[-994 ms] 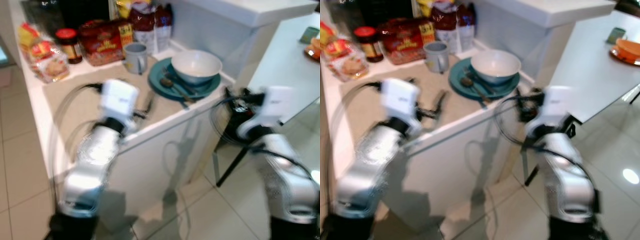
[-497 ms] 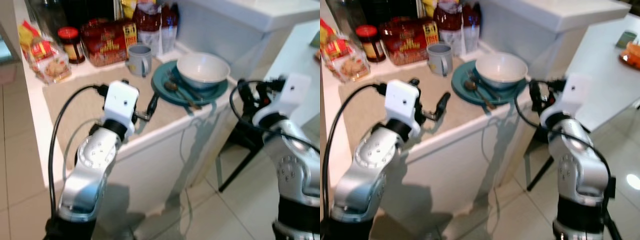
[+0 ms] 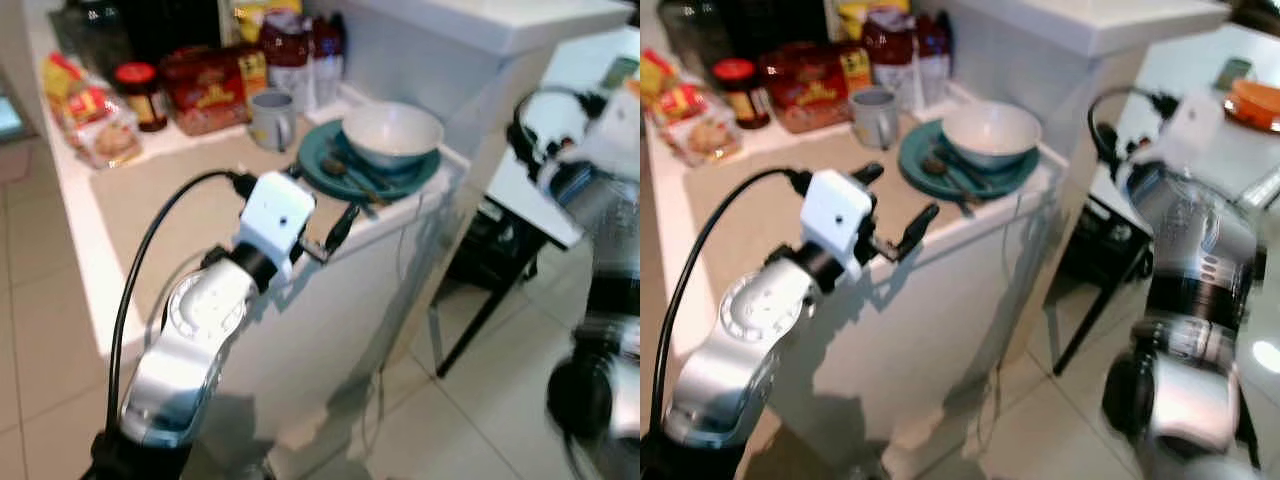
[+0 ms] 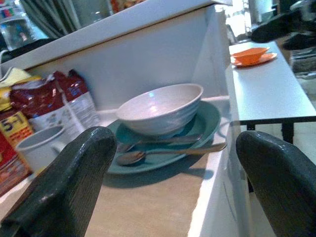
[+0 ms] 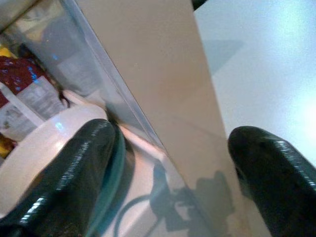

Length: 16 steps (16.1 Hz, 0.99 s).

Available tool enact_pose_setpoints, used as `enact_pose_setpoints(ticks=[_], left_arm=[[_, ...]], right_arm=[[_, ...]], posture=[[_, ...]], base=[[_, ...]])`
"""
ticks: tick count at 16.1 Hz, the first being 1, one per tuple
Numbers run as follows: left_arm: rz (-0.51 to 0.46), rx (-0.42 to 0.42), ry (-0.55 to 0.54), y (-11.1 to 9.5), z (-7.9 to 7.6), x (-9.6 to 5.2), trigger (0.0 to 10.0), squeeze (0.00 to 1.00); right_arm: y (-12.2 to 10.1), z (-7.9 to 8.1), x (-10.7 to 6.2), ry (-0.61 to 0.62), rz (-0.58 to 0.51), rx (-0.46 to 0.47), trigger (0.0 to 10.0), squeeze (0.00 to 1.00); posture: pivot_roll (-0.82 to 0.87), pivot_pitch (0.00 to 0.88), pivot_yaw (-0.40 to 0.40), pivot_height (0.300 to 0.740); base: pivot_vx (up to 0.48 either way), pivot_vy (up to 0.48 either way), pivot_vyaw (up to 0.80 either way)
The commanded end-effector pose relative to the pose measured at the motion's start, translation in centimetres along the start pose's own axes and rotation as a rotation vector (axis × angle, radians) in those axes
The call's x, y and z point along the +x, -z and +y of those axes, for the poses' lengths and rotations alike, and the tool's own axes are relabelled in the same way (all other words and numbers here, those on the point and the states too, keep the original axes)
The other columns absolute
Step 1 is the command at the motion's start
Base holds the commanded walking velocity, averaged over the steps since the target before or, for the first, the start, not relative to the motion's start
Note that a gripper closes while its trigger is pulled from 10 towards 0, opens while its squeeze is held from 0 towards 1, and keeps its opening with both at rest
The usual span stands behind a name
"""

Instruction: Setting the table

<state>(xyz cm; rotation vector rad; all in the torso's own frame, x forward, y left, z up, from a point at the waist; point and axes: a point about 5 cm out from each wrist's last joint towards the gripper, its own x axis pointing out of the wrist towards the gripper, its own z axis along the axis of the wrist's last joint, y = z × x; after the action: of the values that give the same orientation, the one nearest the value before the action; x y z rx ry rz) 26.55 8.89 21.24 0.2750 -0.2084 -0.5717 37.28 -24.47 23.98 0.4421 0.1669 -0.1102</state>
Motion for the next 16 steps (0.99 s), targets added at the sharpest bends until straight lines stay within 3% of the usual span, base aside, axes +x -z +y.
enact_pose_setpoints(ticks=[1, 2, 6, 11, 16], left_arm=[[-0.025, 0.019, 0.014, -0.5, 0.0, 0.3, 10.0, 0.0], [-0.028, 0.026, 0.006, -0.5, 0.3, 0.3, 10.0, 0.0], [-0.023, 0.041, -0.005, -0.5, 0.7, 0.0, 10.0, 0.0], [-0.018, 0.059, -0.001, -0.8, 0.9, -0.4, 10.0, 0.0], [-0.009, 0.057, 0.026, -0.7, 0.7, -0.4, 10.0, 0.0]], right_arm=[[0.1, 0.5, 0.6, -0.041, 0.018, 0.002, 10.0, 0.71], [0.3, 1.3, 1.3, -0.096, 0.047, 0.019, 10.0, 0.0], [1.8, 2.9, 3.1, -0.136, 0.14, -0.017, 10.0, 0.0], [1.7, 4.6, 4.0, -0.153, 0.117, -0.014, 10.0, 0.0], [1.9, 4.7, 4.3, -0.099, 0.129, 0.088, 10.0, 0.0]], posture=[[0.03, 0.01, -0.018, 0.74], [0.04, 0.004, -0.026, 0.74], [0.06, 0.007, -0.042, 0.74], [0.09, 0.038, -0.042, 0.74], [0.08, 0.05, -0.03, 0.74]], base=[[0.0, 0.0, 0.0], [0.0, 0.0, 0.0], [0.0, 0.0, 0.0], [0.0, 0.0, 0.0], [0.0, 0.0, 0.0]])
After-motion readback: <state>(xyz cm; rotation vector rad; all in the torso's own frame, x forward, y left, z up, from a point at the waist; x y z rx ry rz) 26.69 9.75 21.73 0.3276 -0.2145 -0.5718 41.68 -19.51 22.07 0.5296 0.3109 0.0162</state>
